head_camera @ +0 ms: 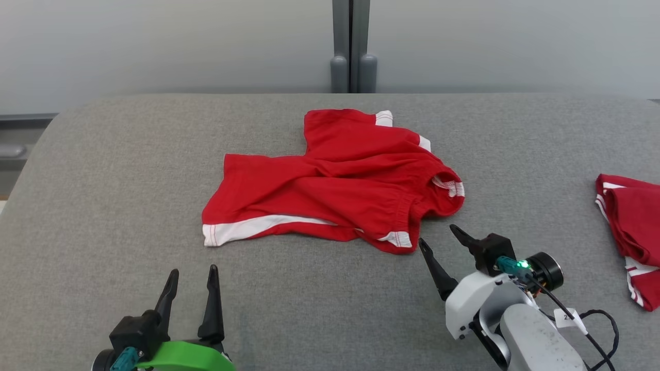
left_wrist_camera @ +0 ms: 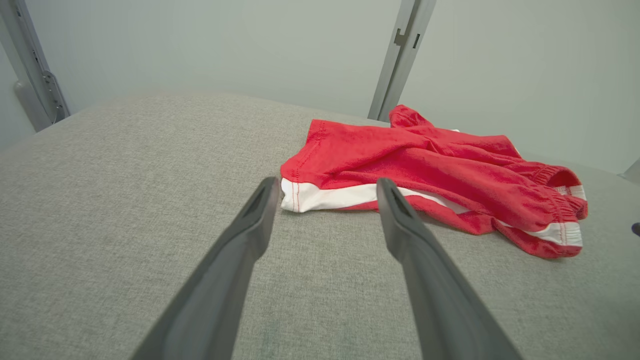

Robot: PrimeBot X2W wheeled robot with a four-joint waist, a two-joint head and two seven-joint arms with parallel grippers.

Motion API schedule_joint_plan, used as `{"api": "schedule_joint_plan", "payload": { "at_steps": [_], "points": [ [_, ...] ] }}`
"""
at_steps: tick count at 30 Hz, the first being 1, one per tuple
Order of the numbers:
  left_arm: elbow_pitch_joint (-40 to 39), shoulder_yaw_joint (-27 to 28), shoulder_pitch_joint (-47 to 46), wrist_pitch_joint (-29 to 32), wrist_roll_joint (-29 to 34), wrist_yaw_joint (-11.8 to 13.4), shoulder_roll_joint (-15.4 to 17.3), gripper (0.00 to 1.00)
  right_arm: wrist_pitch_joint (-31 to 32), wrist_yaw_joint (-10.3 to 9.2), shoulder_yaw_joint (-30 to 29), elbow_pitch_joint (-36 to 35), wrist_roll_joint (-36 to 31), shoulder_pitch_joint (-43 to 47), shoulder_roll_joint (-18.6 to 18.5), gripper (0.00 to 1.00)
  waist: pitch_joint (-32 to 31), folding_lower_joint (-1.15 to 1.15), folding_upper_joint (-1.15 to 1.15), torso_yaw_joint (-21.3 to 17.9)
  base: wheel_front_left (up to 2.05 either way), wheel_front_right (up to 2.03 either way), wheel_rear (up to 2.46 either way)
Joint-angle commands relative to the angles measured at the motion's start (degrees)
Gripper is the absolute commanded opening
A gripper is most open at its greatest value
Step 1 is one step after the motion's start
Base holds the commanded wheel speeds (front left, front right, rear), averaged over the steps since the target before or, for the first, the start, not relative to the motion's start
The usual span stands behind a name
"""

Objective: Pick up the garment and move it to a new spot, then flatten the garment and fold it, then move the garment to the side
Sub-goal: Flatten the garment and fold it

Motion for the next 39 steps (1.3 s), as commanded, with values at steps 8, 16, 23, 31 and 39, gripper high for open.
{"api": "schedule_joint_plan", "payload": {
  "at_steps": [8, 16, 23, 31, 39],
  "points": [
    [-0.1, -0.6, -2.2, -0.2, -1.1, 0.2, 0.0, 1.0, -0.8, -0.1, 2.4, 10.1, -1.1, -7.1, -0.3, 1.0, 4.8, 0.0, 0.0, 6.1, 0.0, 0.0, 0.0],
    [0.2, -1.0, -2.7, -0.2, -1.9, 0.5, 0.0, 1.0, -2.2, -0.1, 5.3, 16.0, 0.8, -11.0, -0.3, 0.06, 5.8, 0.0, 0.0, 6.7, 0.0, 0.0, 0.0],
    [5.8, -3.4, -7.1, -0.2, -2.5, -0.6, 0.2, 1.0, -3.7, -0.1, 6.3, 16.8, 3.0, -12.9, -0.3, 0.0, 6.5, 0.0, 0.0, 4.4, 0.0, 0.0, 0.0],
    [22.0, -3.5, -19.3, 3.5, -5.3, -0.9, 1.8, 1.0, -4.2, -0.1, 8.7, 16.0, 3.9, -14.1, -0.3, 0.0, 7.7, 0.0, 0.0, 0.9, 0.0, 0.0, 0.0],
    [33.2, -3.9, -27.8, 6.5, -7.0, -1.1, 3.2, 1.0, -4.3, -0.1, 10.7, 15.5, 5.1, -15.3, -0.3, 0.0, 9.2, 0.0, 0.0, -1.4, 0.0, 0.0, 0.0]
  ]
}}
